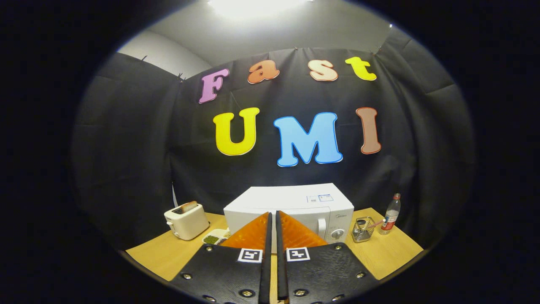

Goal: Open the microwave, put the food inside, and close the microwave door.

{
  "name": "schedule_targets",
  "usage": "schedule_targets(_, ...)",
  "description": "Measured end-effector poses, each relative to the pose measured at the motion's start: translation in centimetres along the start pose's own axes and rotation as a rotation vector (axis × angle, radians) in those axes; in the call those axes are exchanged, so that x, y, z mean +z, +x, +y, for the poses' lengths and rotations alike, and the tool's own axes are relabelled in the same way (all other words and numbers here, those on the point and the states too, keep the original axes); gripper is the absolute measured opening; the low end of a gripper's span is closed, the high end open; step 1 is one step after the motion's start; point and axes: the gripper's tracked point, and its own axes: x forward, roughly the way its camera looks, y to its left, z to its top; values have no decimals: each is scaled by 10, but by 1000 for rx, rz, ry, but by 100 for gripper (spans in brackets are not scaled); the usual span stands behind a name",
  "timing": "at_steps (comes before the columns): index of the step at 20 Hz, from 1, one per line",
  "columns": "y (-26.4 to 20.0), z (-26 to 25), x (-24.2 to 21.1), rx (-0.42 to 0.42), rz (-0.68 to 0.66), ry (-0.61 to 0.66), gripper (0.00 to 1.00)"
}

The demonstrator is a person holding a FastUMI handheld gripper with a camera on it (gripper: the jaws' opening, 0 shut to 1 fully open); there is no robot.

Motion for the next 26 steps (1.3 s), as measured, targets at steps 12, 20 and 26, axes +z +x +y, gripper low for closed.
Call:
schedule_targets(12,-43,33,59,-12,-53,-29,96)
schedule_targets(20,-40,31,55,-28,-68,-46,96)
schedule_targets(26,-29,24,31,-20,6,-23,96)
